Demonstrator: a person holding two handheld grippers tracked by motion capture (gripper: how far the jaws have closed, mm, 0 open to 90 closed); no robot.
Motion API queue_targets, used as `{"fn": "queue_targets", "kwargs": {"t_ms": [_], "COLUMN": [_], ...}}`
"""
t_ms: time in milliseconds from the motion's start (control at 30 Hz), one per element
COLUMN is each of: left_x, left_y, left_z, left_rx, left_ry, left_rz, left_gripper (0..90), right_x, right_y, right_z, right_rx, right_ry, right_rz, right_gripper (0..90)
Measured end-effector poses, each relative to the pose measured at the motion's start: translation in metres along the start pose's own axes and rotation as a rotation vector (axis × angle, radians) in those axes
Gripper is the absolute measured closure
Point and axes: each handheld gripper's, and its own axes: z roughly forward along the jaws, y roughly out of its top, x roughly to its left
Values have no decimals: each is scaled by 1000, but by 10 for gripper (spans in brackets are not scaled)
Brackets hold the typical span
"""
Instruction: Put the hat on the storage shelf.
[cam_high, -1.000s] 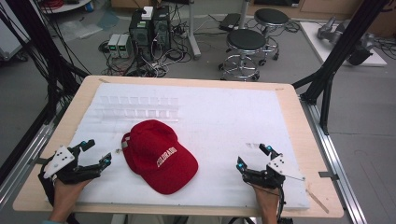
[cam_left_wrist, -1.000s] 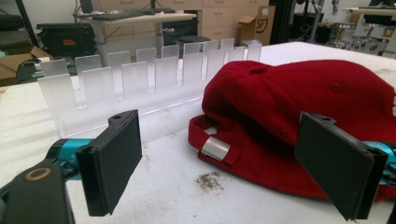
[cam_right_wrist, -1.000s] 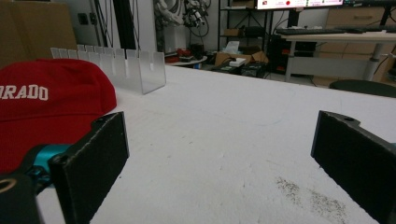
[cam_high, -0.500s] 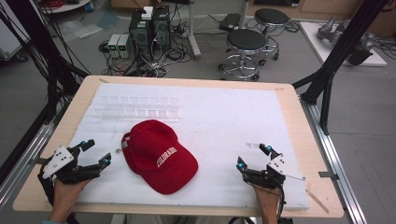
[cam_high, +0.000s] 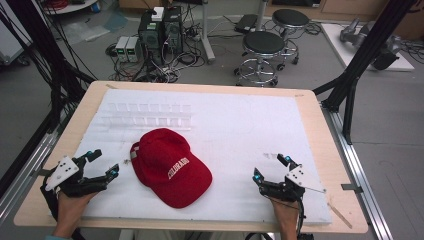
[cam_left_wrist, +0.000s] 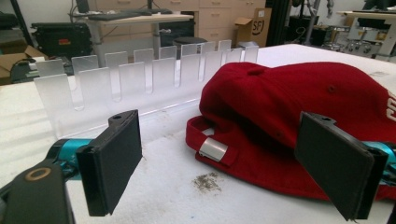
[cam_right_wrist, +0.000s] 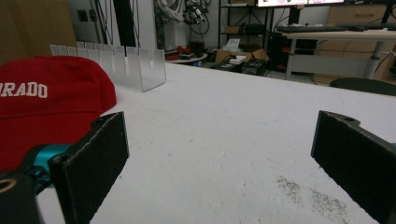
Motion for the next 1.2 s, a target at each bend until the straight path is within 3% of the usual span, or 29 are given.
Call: {"fn": "queue_targets", "kwargs": {"t_ms": [200, 333, 467, 633, 733, 933, 1100, 1133, 1200], "left_x": [3, 4, 3, 1, 2, 5, 9, 10, 11], "left_y": [3, 6, 15, 31, 38, 45, 49, 49, 49], "left_z": [4, 10, 18, 32, 43, 63, 80, 83, 88], "left_rx": [48, 81, 88, 119, 160, 220, 252, 273, 268], "left_ry": [-37, -51, -92, -164, -169, -227, -312, -317, -319], "left_rz": [-15, 0, 7, 28, 64, 59, 37, 35, 41], "left_gripper": [152, 152, 152, 152, 153, 153, 152, 152, 155], "right_x": [0, 0, 0, 0, 0, 1, 0, 0, 0], "right_y": [0, 0, 0, 0, 0, 0, 0, 0, 0], "right_z": [0, 0, 1, 1, 1, 0, 0, 0, 0], "right_rx": [4, 6, 10, 10, 11, 10, 11, 10, 9], "right_ry": [0, -3, -4, -4, -4, -5, -2, -1, -2], "right_rz": [3, 8, 3, 3, 0, 3, 5, 8, 9], "right_gripper": [30, 29, 30, 30, 30, 30, 30, 30, 30]}}
